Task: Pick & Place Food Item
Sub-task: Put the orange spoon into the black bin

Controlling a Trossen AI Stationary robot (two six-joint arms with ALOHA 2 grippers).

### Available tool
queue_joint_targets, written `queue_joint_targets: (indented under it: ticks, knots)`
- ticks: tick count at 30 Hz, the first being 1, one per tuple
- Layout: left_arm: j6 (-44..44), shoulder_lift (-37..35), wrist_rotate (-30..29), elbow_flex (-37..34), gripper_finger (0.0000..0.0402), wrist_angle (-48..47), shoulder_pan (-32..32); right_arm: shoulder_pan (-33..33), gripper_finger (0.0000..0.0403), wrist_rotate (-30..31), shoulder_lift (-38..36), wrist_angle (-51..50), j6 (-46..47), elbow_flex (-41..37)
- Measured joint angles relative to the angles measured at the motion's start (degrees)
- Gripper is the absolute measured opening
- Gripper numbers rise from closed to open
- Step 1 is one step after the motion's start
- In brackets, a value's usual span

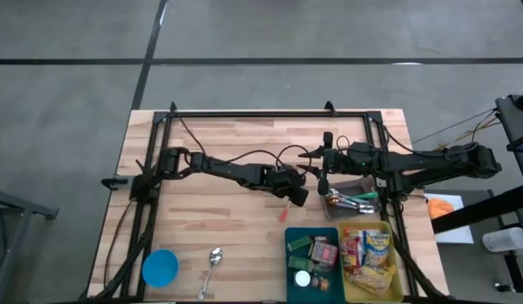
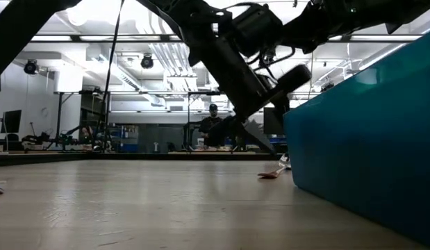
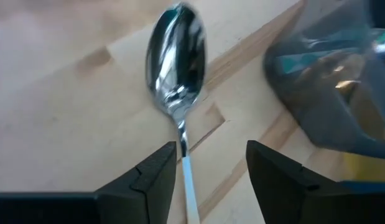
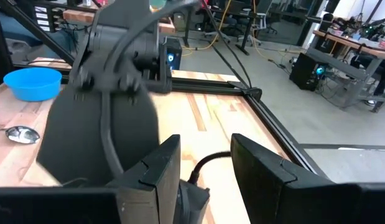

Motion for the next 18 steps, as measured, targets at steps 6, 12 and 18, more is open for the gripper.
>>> queue_joint_targets:
  ticks: [6,12,18]
  knots:
    - [6.22,-2.65,-3.24,-0.02,0.0170,-1.07,-0.20,0.02,0.0139,0.00,0.00,0.21,0.02,0.02]
    - [7.40,-5.97,-9.65,-0.04,0.0131,-8.58,-0.58,0.00,0.0139,0.00,0.00,0.42,0.02,0.02]
    - [9.55,-10.90,-18.08,-0.14,0.0122,-13.82,-2.49,0.04,0.0139,-0.04,0.00,0.59,0.03,0.04]
